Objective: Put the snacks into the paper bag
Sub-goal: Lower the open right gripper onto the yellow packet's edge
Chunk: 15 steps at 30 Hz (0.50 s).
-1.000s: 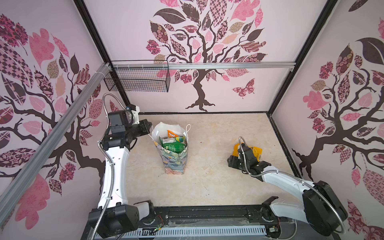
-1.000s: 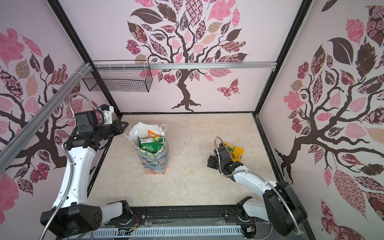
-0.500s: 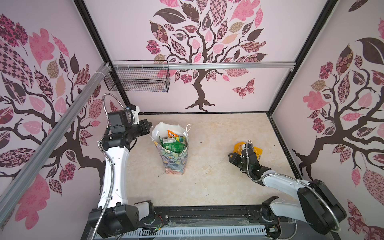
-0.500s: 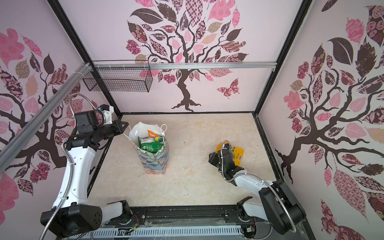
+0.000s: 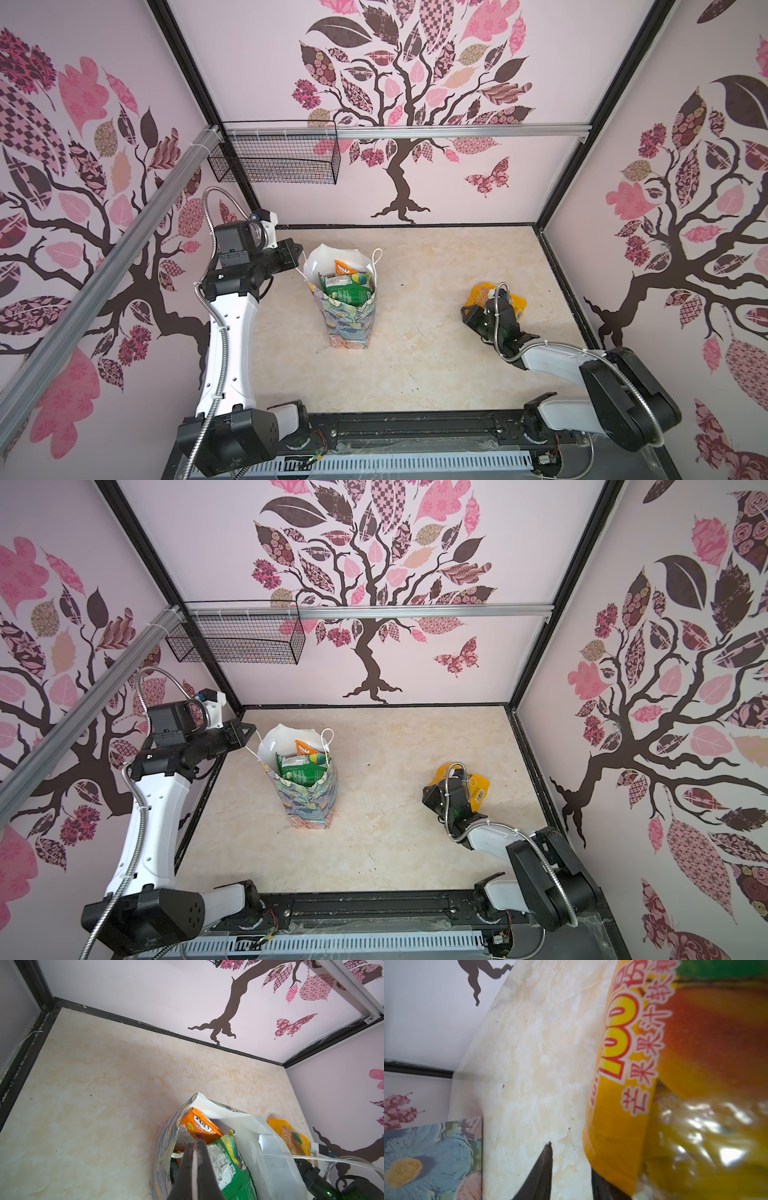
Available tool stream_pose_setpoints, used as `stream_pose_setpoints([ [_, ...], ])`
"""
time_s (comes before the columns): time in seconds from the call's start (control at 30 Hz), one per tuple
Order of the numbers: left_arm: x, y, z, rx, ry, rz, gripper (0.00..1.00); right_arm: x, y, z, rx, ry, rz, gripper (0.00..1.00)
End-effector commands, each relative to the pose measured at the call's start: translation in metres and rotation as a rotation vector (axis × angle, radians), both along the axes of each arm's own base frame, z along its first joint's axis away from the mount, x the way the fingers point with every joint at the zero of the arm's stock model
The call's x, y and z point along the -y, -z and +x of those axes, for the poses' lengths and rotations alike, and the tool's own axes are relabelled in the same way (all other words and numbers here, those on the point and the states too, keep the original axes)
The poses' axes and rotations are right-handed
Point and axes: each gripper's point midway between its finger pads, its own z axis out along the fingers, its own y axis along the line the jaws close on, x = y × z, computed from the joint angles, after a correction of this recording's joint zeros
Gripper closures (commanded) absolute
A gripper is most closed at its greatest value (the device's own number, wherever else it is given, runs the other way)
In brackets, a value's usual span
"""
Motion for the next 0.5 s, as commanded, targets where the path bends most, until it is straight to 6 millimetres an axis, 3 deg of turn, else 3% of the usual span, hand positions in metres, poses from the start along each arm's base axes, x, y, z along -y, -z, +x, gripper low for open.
stream_pose_setpoints([
  [0.0, 0.000, 0.001, 0.001, 0.012, 0.007, -0.018, 1.00, -0.030, -0.014, 0.006, -0.002, -0.171, -0.052, 0.67],
  [0.1, -0.001, 0.000, 0.000, 0.017, 0.005, -0.017, 1.00, -0.044, -0.018, -0.001, -0.029, -0.284, -0.150, 0.58],
  [0.2, -0.002, 0.001, 0.001, 0.017, 0.002, -0.019, 1.00, -0.035, -0.035, 0.000, -0.028, -0.279, -0.242, 0.51],
  [0.3, -0.001, 0.002, 0.001, 0.011, 0.006, -0.022, 1.00, -0.005, -0.063, 0.004, 0.020, -0.178, -0.360, 0.45],
  [0.37, 0.000, 0.000, 0.001, 0.016, 0.012, -0.024, 1.00, 0.018, -0.078, 0.007, 0.067, -0.097, -0.394, 0.35],
  [0.47, 0.001, 0.001, 0.001, 0.015, 0.012, -0.028, 1.00, 0.065, -0.084, 0.011, 0.071, 0.032, -0.342, 0.31],
])
